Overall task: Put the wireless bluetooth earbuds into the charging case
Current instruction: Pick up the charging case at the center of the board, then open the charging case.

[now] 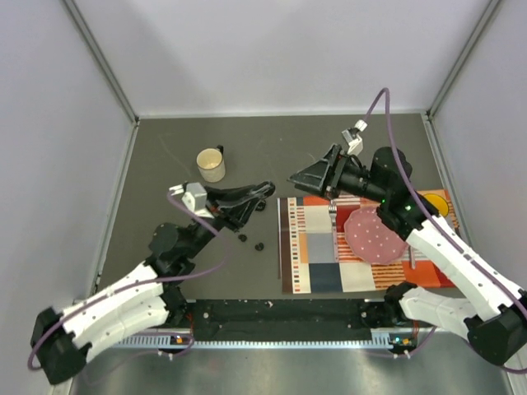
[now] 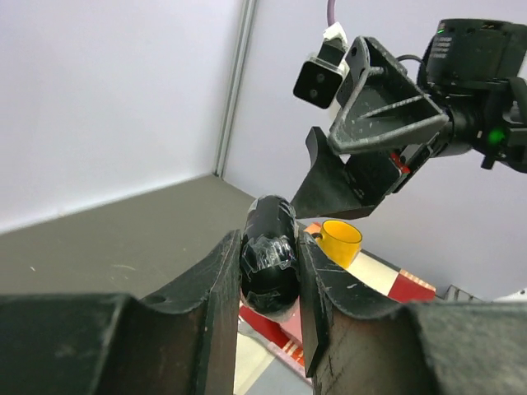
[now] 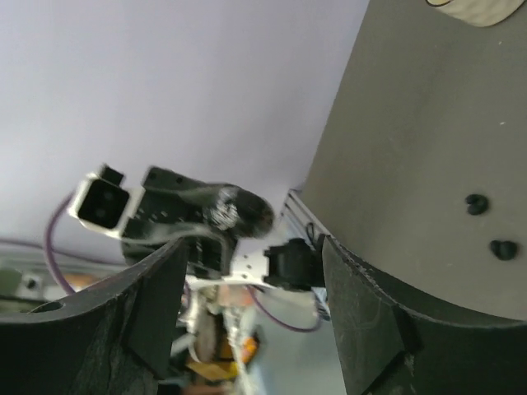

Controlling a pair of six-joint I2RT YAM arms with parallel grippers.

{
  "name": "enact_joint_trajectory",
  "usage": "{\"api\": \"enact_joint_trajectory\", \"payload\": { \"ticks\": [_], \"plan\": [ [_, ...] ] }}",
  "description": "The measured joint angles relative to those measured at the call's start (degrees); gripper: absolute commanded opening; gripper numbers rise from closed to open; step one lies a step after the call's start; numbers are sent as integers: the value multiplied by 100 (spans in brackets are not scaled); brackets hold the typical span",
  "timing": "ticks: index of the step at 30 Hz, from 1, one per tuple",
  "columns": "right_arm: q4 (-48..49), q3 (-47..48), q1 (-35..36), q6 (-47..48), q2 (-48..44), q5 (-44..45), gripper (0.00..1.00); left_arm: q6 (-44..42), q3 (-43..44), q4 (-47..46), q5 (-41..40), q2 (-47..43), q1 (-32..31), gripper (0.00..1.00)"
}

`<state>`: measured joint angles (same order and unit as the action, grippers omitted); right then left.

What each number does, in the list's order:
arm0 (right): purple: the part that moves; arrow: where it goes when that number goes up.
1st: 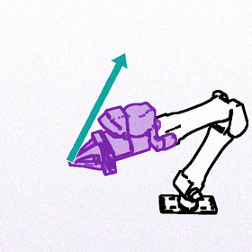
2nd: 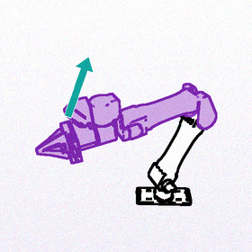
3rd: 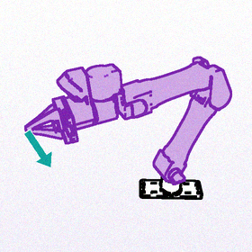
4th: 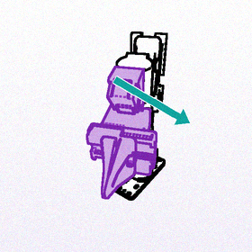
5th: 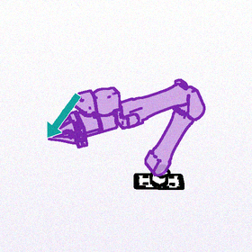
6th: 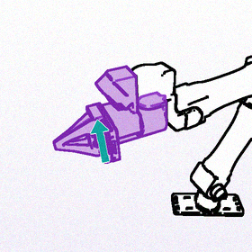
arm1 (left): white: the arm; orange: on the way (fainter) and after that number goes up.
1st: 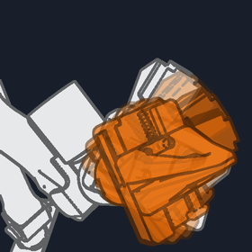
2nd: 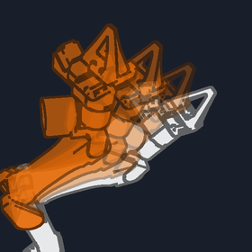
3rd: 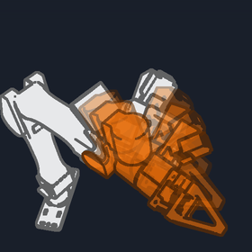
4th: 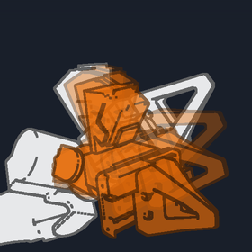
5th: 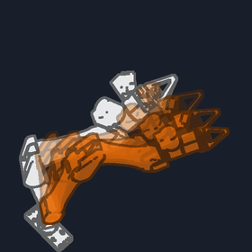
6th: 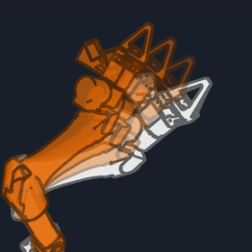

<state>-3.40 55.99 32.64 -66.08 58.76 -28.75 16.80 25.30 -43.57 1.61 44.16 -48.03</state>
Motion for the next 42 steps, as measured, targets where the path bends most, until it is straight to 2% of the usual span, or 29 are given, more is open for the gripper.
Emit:
{"api": "enact_joint_trajectory", "payload": {
  "ticks": [6, 10, 16, 23, 25, 28, 32, 35, 37, 42],
  "plan": [
    [-879, 382, 46, 2072, 2, -750, 66, -55, 210, 1600, 1316, -1231, 1014, 0],
    [-1233, 417, 177, 2966, -87, -1078, 66, -35, 555, 2234, 2177, -1316, 1412, 0],
    [-1102, 417, 817, 3672, -243, -1073, 63, 457, 634, 2116, 3265, -1045, 1495, 0],
    [-697, 417, 1287, 3952, -120, -767, 60, 986, 634, 1751, 3727, -699, 1497, 0],
    [-673, 422, 1300, 3947, -46, -680, 64, 1038, 634, 1683, 3781, -721, 1499, 0],
    [-767, 531, 1300, 3705, 79, -286, 66, 1047, 634, 1663, 3786, -798, 1499, 0],
    [-748, 634, 1298, 2527, 131, 310, 66, 898, 632, 1665, 3764, -898, 1499, 0],
    [-256, 481, 1298, 1408, 111, 339, 66, 671, 595, 1655, 3683, -990, 1499, 0],
    [-20, 363, 1298, 697, 109, 299, 63, 442, 490, 1650, 3615, -1058, 1499, 1],
    [68, 380, 1298, -522, 404, 9, 61, -79, 251, 1635, 3447, -1172, 1499, 2]
  ]
}}
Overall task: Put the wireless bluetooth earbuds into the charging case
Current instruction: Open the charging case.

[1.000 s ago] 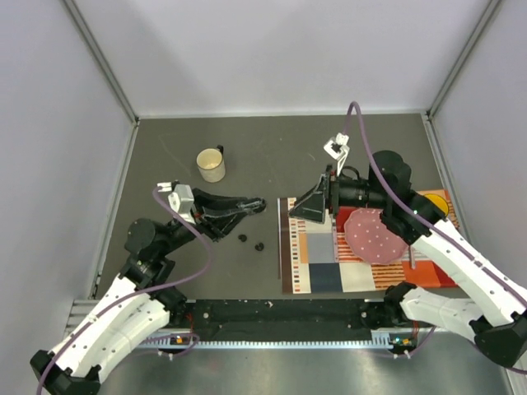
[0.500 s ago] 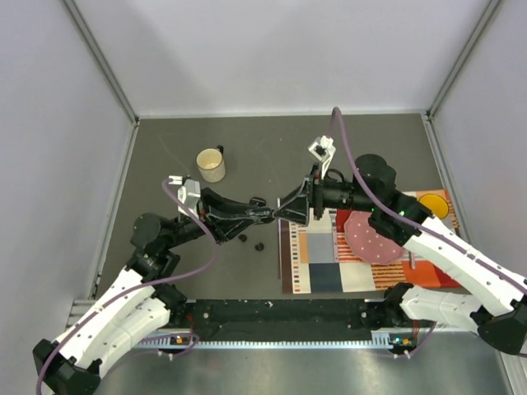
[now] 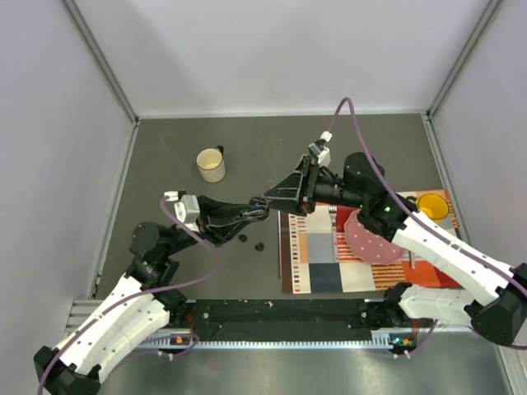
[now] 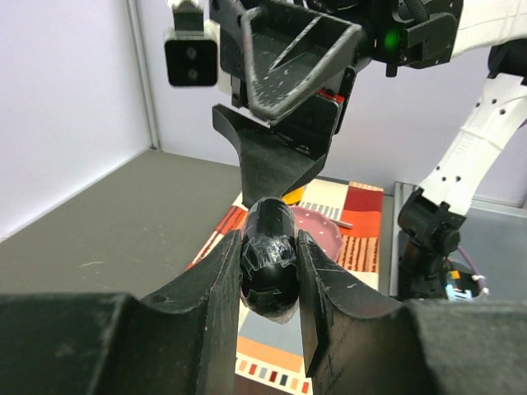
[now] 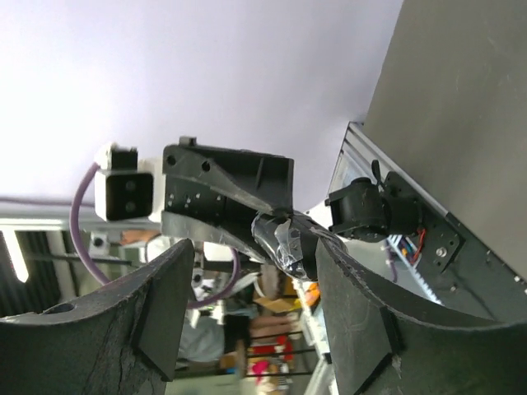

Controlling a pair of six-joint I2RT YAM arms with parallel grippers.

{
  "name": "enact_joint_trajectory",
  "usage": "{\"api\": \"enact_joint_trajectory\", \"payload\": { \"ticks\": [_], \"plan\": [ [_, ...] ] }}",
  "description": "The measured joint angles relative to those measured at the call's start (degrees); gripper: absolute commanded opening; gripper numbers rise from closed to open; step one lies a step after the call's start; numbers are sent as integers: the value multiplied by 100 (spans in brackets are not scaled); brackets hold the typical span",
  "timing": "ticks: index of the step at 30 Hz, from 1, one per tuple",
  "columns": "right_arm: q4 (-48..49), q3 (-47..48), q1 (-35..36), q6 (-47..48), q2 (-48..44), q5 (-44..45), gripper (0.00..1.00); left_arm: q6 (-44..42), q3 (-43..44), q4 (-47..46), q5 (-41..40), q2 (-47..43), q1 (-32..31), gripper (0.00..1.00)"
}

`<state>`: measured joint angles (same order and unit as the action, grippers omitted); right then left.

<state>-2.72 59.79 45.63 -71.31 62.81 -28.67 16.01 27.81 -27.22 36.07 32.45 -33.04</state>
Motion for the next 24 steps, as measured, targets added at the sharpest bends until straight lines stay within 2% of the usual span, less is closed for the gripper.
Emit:
{"api": "enact_joint_trajectory", "payload": {
  "ticks": [5, 24],
  "plan": [
    [-50, -2, -39, -645, 232, 13, 61, -365, -149, -55, -125, -85, 0, 2],
    [-107, -367, 0, -1191, 426, -170, 61, -614, -308, -396, -577, -83, -37, 0]
  ]
}}
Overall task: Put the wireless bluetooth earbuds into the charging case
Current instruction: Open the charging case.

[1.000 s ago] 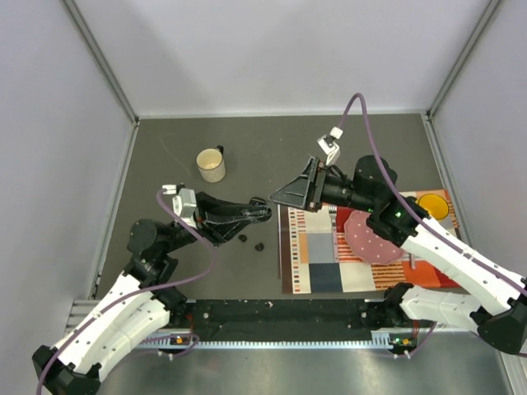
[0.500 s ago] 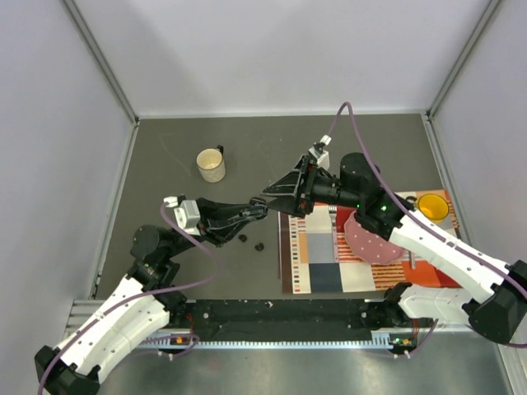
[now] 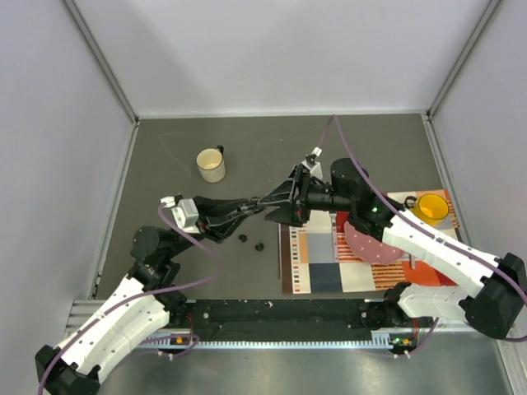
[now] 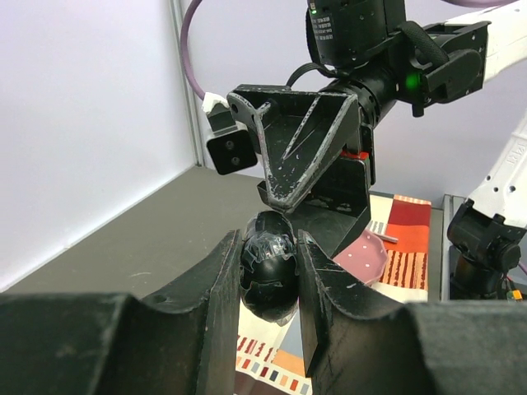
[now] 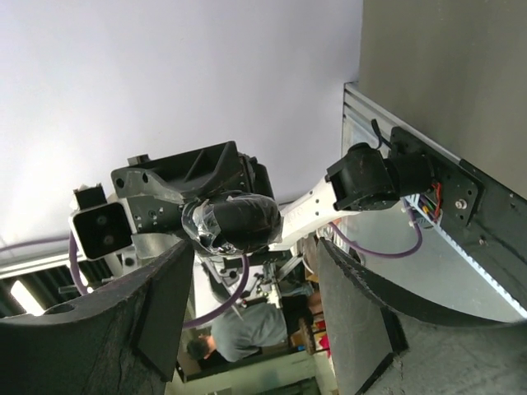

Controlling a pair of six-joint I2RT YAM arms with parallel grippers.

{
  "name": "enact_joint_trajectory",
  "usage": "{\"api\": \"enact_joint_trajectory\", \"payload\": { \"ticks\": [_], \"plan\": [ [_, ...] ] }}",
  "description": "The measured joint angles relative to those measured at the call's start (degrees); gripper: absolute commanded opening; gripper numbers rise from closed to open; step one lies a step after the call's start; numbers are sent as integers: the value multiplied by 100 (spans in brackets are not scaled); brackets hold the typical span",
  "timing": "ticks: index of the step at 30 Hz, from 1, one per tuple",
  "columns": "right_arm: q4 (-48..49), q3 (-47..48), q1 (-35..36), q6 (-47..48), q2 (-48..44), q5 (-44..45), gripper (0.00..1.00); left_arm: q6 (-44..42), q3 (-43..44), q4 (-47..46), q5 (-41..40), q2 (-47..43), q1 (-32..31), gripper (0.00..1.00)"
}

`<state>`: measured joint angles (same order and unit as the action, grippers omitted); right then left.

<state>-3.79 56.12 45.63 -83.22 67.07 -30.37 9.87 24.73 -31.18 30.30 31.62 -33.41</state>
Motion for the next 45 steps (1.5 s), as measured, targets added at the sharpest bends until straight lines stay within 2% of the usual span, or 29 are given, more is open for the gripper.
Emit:
{"api": "enact_joint_trajectory", "payload": {
  "ticks": [9, 13, 24, 28, 29, 30, 31, 32, 33, 36, 38, 40, 42, 43, 45],
  "plan": [
    [1102, -369, -2, -590, 214, -232, 60, 50, -52, -199, -35, 74, 0, 0],
    [1281, -400, 0, -669, 227, -201, 55, 98, -55, -273, -33, 129, -9, 0],
    [1657, -442, 0, -748, 229, -101, 33, 245, -90, -533, -107, 127, -37, 0],
    [1773, -481, 0, -774, 234, -101, 10, 256, -96, -562, -129, 129, -42, 2],
    [1790, -483, 0, -789, 234, -101, 6, 267, -96, -570, -138, 129, -44, 4],
    [1816, -492, 0, -796, 234, -101, 2, 275, -96, -581, -146, 129, -44, 14],
    [1867, -516, 0, -813, 234, -103, 0, 293, -96, -592, -151, 129, -44, 16],
    [1886, -522, 0, -817, 234, -103, 0, 313, -96, -592, -168, 129, -44, 18],
    [1926, -546, 0, -839, 234, -101, 0, 337, -96, -595, -175, 129, -44, 27],
    [2020, -601, 0, -885, 234, -98, 0, 374, -96, -568, -197, 129, -50, 42],
    [2092, -632, 0, -898, 234, -101, 0, 382, -96, -566, -223, 127, -55, 46],
    [2151, -645, 0, -898, 234, -98, 0, 400, -96, -507, -262, 127, -61, 55],
    [2179, -662, 0, -901, 234, -98, 0, 400, -96, -459, -293, 125, -66, 60],
    [2179, -664, 0, -901, 234, -96, 0, 409, -98, -444, -302, 120, -66, 69],
    [2192, -664, 0, -901, 234, -96, 0, 407, -103, -433, -328, 107, -66, 76]
  ]
}}
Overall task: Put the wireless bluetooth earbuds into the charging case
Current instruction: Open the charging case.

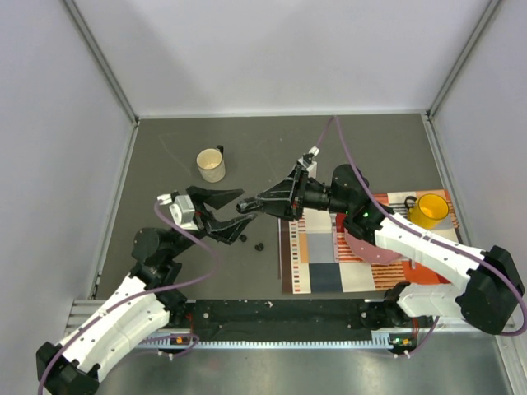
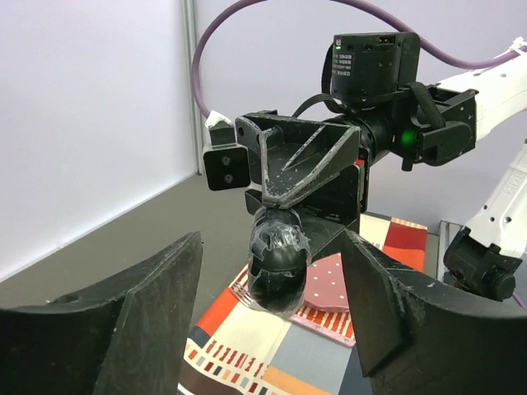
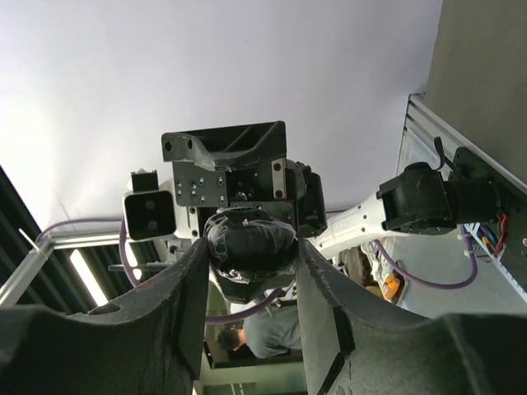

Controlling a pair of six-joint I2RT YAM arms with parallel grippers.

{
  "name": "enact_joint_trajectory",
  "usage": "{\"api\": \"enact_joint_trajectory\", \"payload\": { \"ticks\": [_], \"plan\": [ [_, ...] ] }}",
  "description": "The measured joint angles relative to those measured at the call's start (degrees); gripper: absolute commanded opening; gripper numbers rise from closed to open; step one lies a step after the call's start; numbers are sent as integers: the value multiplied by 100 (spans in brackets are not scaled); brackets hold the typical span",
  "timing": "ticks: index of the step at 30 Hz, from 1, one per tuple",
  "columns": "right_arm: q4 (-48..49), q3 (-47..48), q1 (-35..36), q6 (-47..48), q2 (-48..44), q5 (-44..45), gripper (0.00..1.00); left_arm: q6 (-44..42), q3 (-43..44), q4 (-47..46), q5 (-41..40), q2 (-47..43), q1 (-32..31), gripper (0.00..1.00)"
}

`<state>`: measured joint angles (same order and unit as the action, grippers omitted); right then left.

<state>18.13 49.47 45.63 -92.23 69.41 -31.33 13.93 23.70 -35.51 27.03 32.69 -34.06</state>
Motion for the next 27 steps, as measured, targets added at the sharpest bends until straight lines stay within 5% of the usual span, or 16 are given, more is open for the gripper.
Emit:
{"api": "enact_joint_trajectory", "payload": {
  "ticks": [27],
  "plan": [
    [160, -116, 0, -105, 0, 2, 0, 232, -466, -686, -289, 221, 0, 69]
  ]
}}
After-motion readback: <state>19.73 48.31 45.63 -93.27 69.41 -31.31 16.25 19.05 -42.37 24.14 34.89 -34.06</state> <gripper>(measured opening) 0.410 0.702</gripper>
